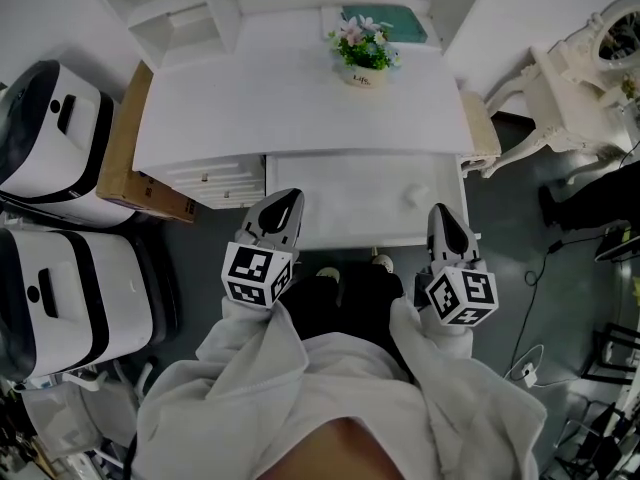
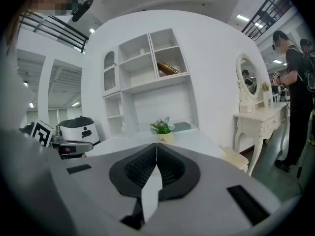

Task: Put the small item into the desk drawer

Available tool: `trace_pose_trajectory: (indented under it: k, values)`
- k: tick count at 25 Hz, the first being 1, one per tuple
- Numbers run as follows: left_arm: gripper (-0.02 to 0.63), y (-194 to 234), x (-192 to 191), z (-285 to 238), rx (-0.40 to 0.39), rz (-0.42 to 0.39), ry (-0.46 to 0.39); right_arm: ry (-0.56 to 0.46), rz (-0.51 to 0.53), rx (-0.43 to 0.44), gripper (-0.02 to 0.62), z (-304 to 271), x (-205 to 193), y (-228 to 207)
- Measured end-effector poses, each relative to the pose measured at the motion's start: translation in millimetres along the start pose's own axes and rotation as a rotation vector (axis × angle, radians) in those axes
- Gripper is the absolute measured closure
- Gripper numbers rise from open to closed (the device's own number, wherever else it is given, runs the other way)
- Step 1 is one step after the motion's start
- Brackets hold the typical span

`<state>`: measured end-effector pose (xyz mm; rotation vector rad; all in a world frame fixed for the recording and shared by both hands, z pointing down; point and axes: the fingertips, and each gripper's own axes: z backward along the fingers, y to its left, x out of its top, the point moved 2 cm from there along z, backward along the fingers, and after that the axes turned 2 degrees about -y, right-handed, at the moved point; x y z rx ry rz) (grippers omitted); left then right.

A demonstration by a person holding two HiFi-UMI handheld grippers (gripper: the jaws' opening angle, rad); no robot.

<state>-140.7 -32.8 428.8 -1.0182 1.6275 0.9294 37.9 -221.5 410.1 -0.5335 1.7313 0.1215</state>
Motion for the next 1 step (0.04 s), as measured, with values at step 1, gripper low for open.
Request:
trace_pose_trajectory:
  k: [1]
  values:
    - [0.588,-0.2,0.3,-0.8,0.000,0.000,-0.001,0.001,0.000,0.000,0.563,-0.2,0.1,-0.4]
